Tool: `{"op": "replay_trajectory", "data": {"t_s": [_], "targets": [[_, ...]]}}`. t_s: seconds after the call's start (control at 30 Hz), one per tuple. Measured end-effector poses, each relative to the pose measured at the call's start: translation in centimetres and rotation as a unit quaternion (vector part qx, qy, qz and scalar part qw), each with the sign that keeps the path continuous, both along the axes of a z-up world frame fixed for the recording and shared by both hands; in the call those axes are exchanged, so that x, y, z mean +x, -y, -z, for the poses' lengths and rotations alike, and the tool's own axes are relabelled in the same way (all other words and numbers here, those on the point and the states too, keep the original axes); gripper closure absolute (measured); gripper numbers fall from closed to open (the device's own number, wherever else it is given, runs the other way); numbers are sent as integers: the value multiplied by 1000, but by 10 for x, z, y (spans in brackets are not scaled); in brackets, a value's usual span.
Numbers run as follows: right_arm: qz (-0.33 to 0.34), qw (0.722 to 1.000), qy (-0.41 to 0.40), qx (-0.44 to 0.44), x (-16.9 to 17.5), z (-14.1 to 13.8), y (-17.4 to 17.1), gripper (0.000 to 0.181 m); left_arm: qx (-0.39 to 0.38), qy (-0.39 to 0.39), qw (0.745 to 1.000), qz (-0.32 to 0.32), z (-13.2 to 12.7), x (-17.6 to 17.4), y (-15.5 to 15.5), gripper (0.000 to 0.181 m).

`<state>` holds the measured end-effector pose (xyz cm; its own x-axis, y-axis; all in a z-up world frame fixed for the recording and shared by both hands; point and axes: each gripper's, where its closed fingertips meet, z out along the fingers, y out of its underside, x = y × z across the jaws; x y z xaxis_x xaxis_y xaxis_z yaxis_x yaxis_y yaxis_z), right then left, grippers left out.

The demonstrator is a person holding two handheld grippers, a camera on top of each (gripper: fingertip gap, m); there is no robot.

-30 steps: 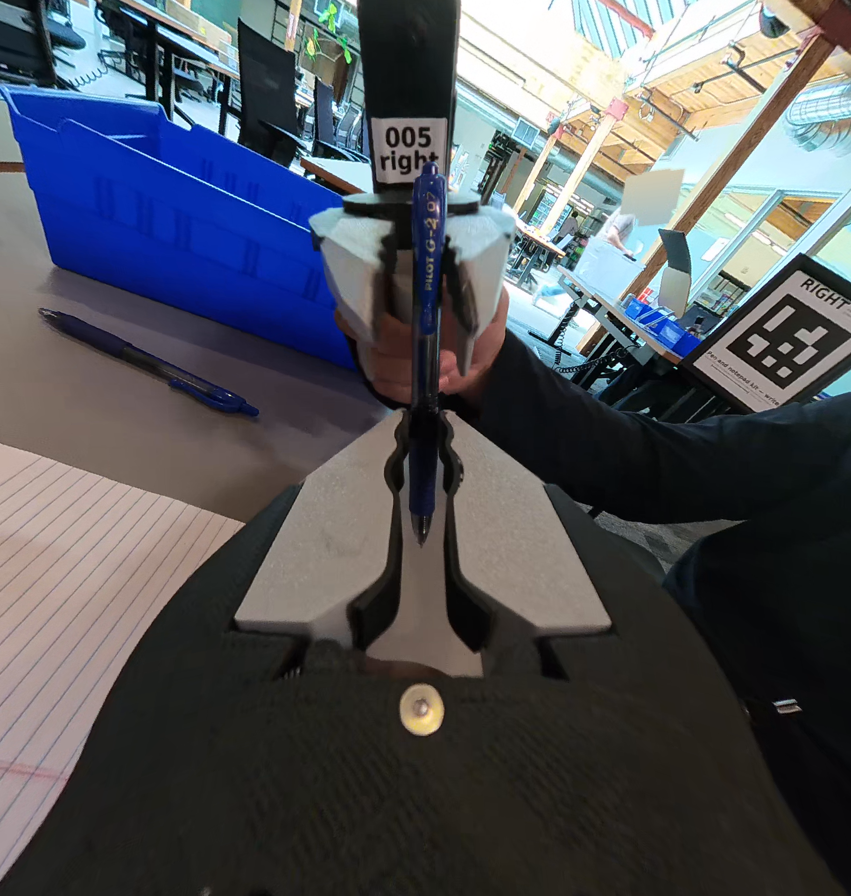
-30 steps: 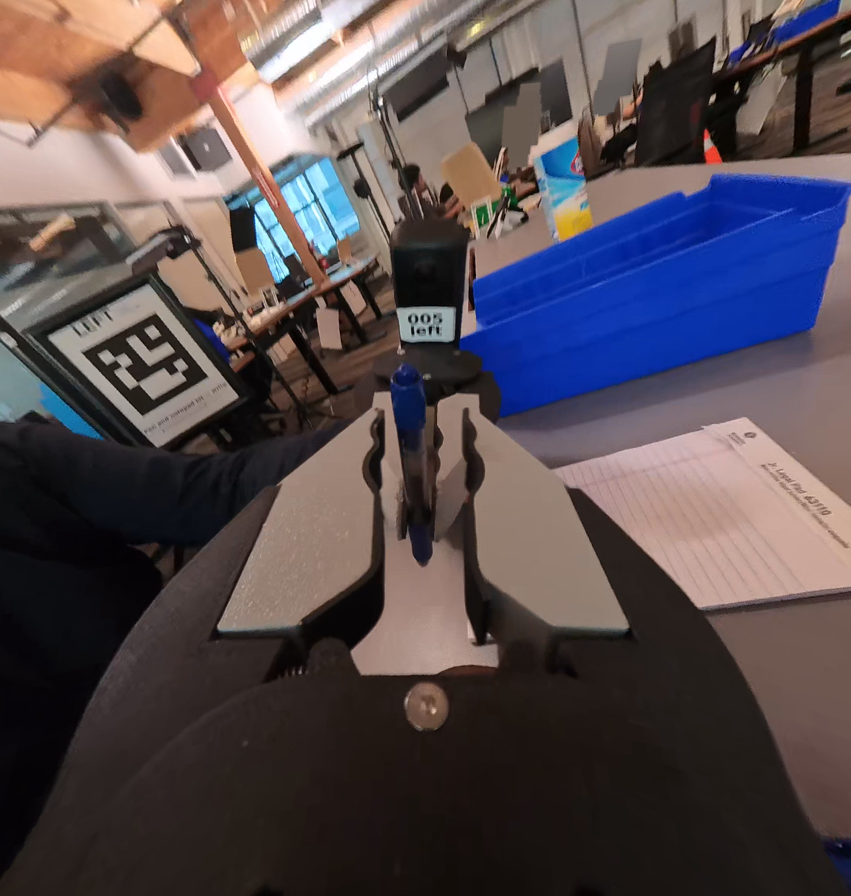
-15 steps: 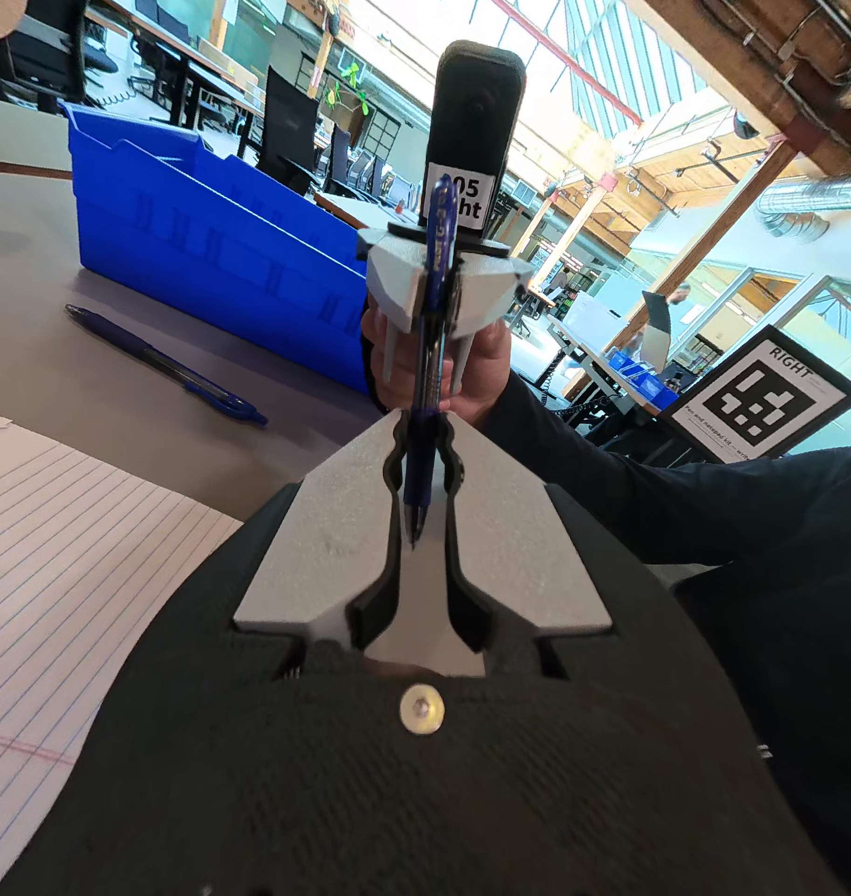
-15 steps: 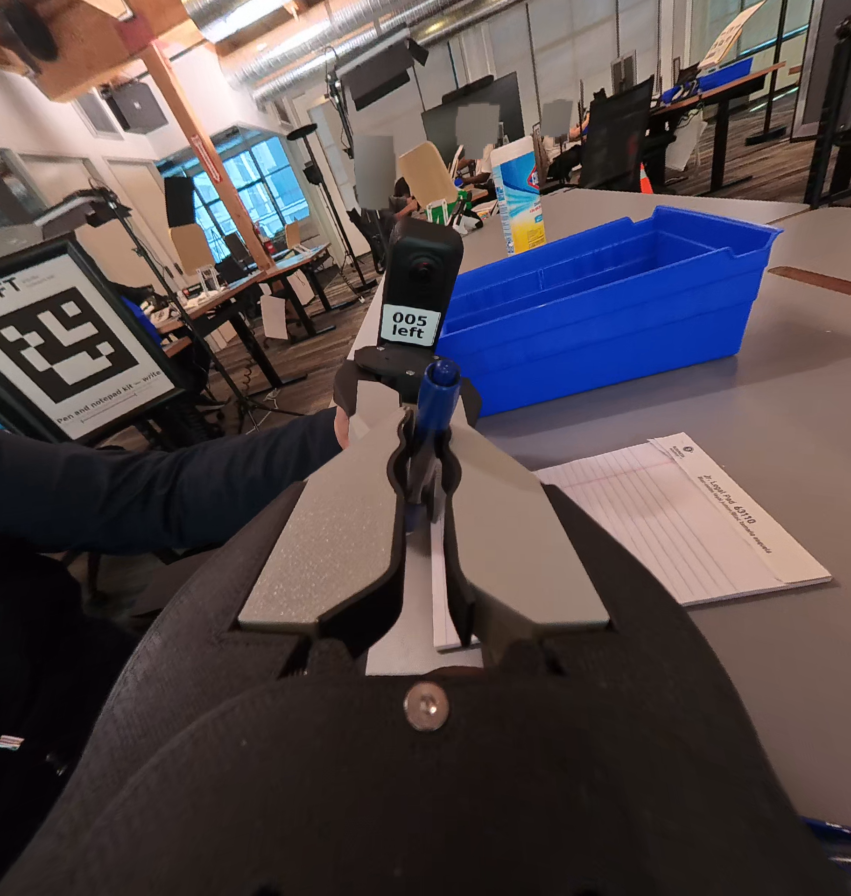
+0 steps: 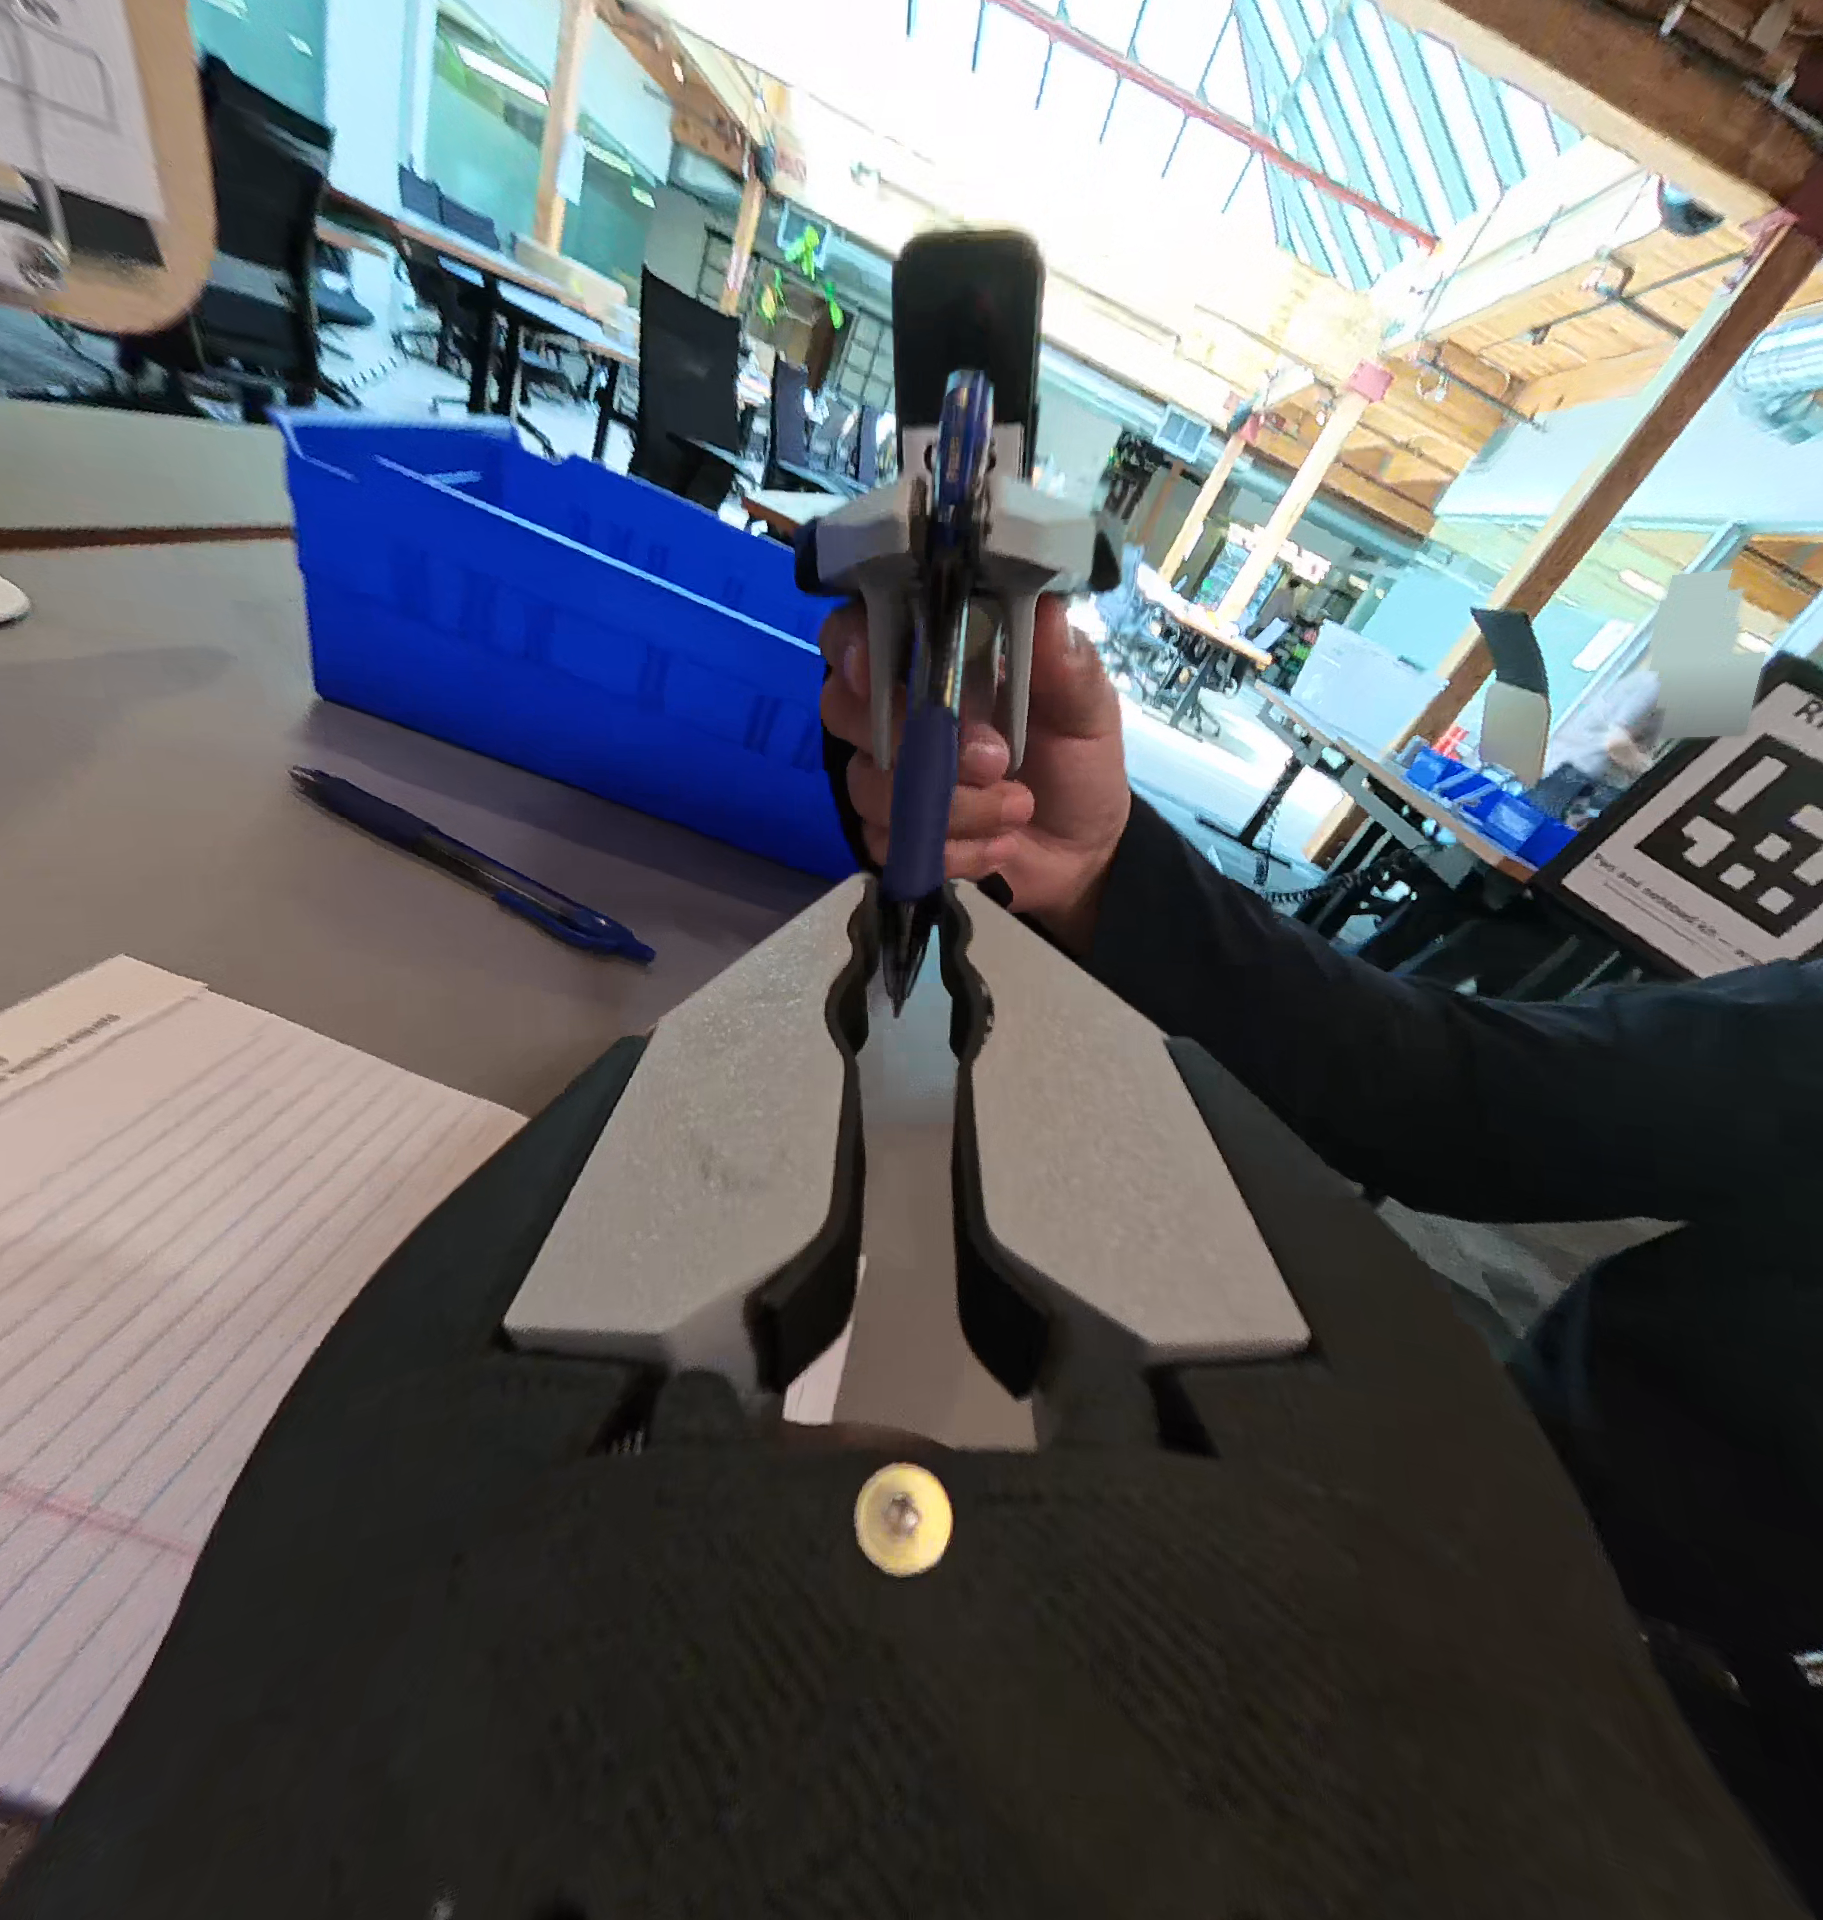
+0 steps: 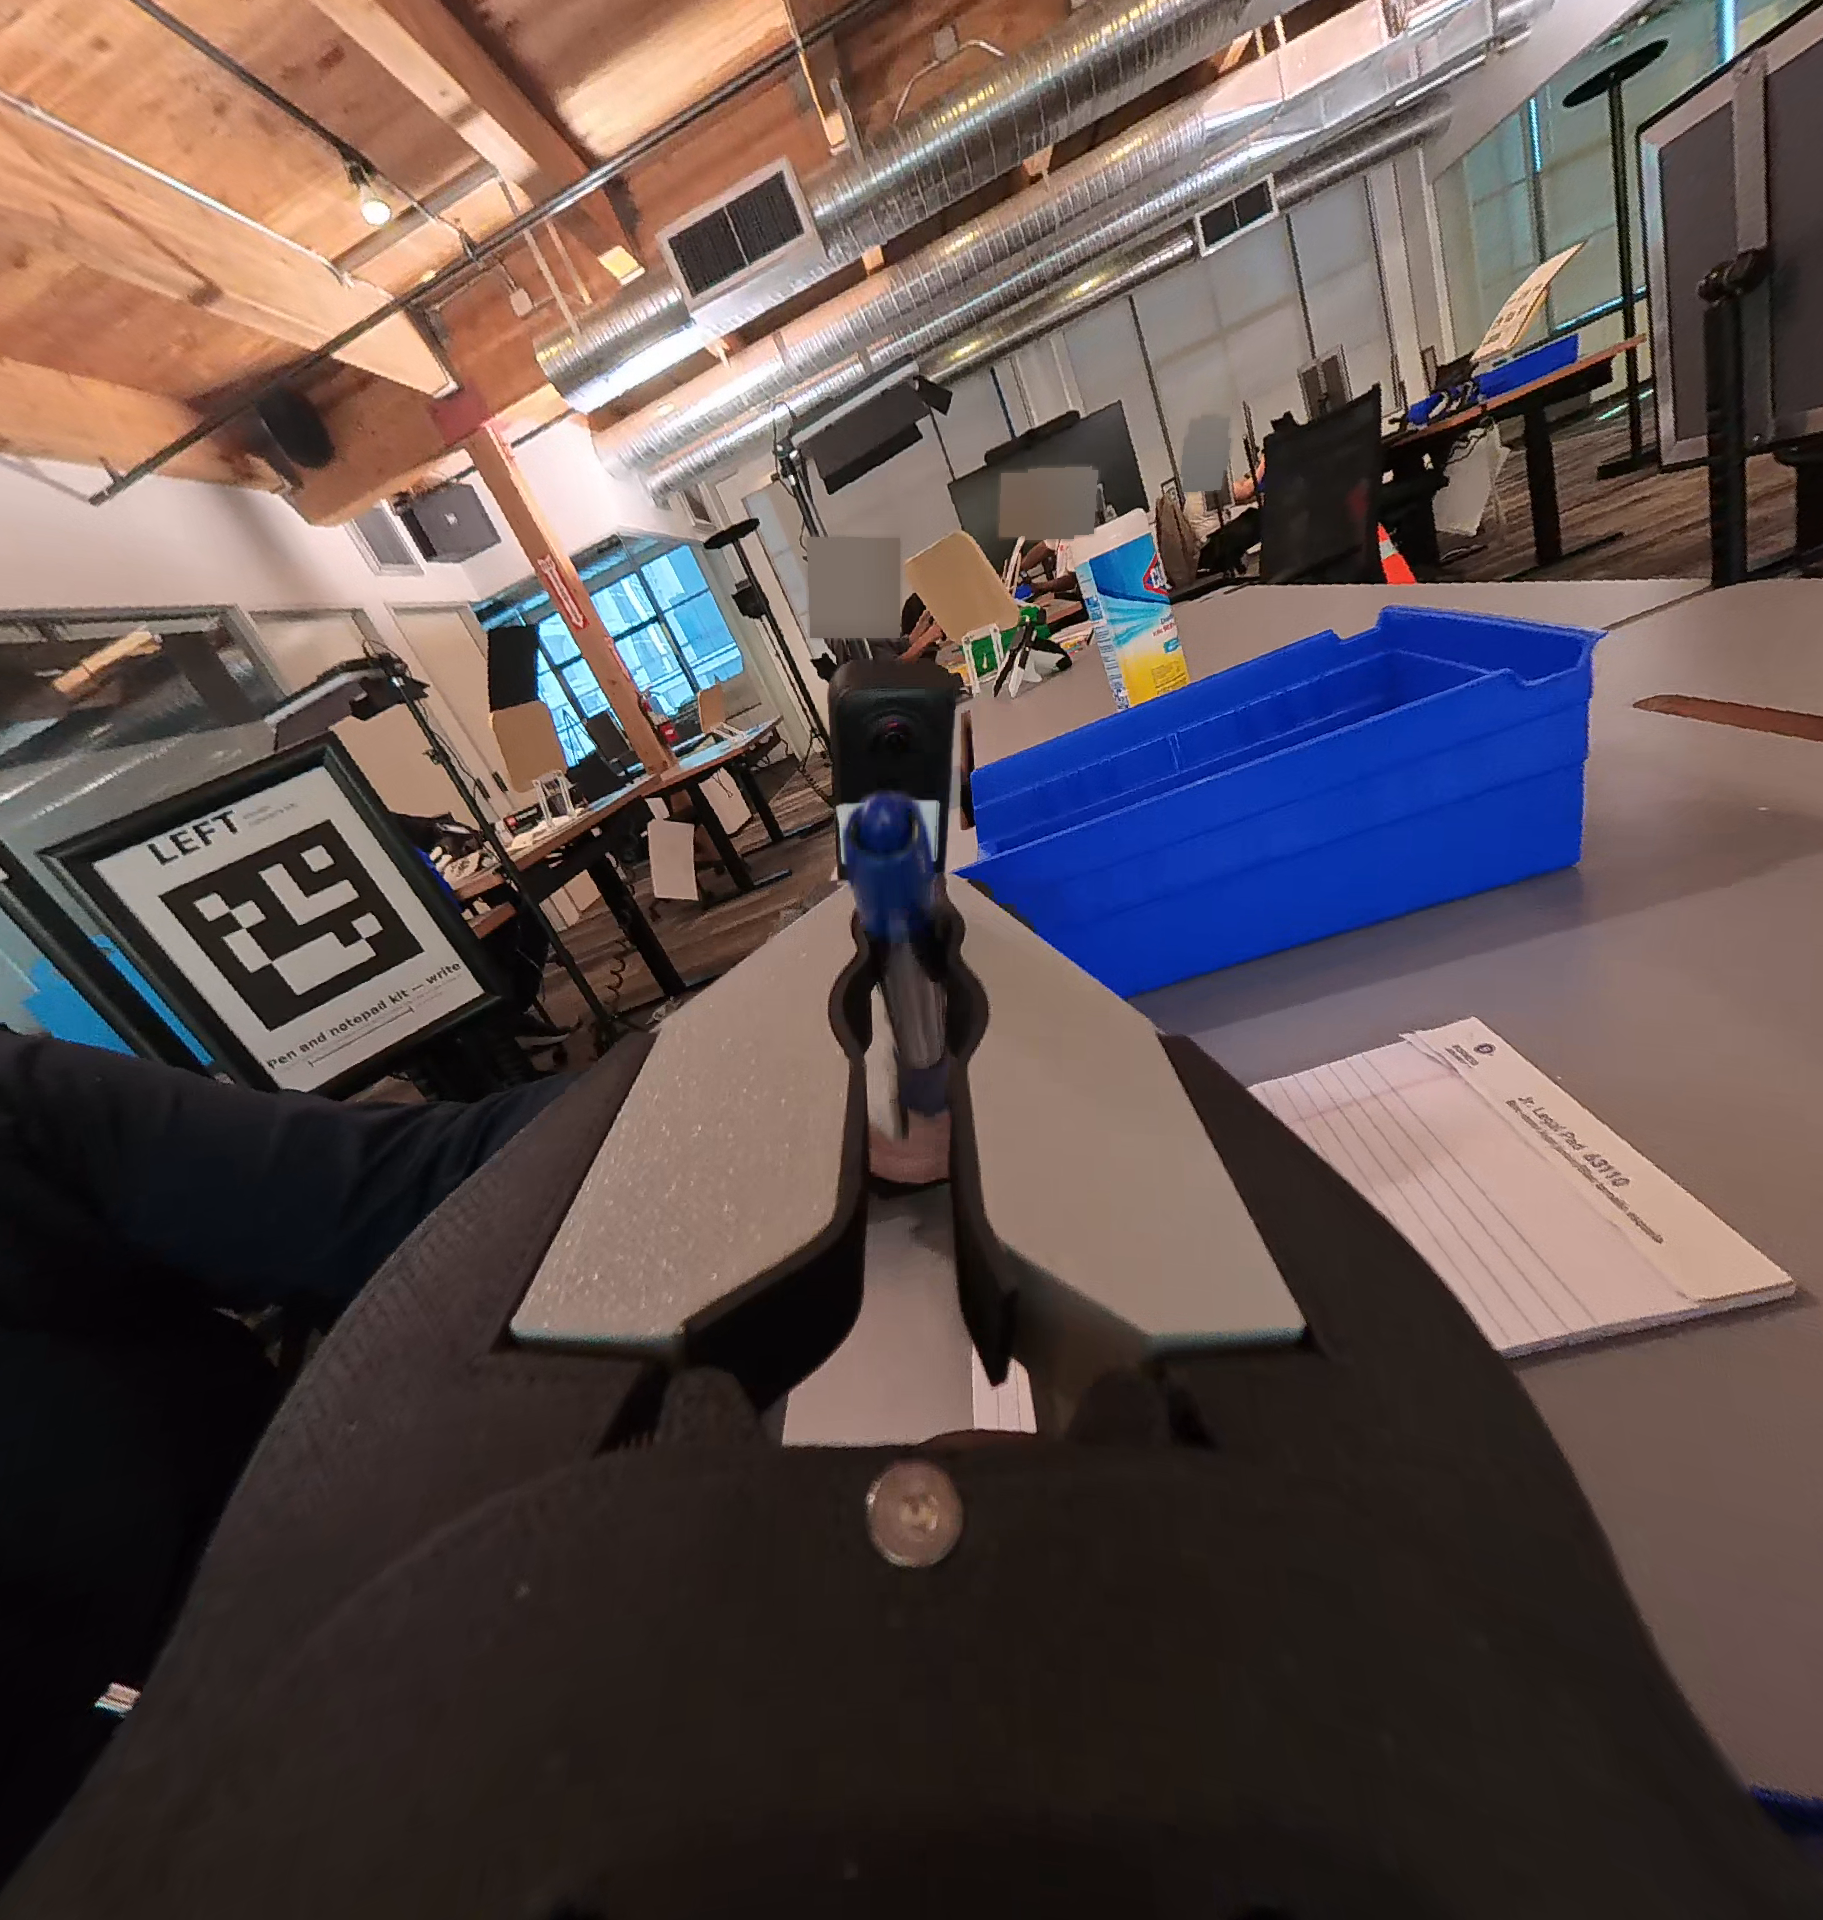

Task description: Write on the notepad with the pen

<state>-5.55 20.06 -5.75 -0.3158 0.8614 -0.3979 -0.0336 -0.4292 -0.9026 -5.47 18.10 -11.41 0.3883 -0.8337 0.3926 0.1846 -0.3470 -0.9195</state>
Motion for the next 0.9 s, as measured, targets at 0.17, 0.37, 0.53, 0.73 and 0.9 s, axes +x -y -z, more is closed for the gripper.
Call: {"op": "replay_trajectory", "data": {"t_s": [0.17, 0.37, 0.53, 0.73, 0.9], "targets": [[-5, 1000, 5, -9, 0, 5, -2, 176, 9, 38, 999, -14, -13, -13, -2, 173], [-50, 998, 25, -16, -4, 14, 10, 173, 5, 38, 999, 0, -12, -9, 1, 173], [-70, 996, 56, 14, -12, 26, 25, 170, 0, 36, 999, 20, -11, -4, 6, 173], [-84, 992, 89, 37, -20, 40, 36, 164, -8, 25, 999, 39, -6, 2, 11, 173], [-74, 992, 88, 60, -19, 39, 34, 172, -9, 33, 999, 39, -8, 0, 10, 173]]}}
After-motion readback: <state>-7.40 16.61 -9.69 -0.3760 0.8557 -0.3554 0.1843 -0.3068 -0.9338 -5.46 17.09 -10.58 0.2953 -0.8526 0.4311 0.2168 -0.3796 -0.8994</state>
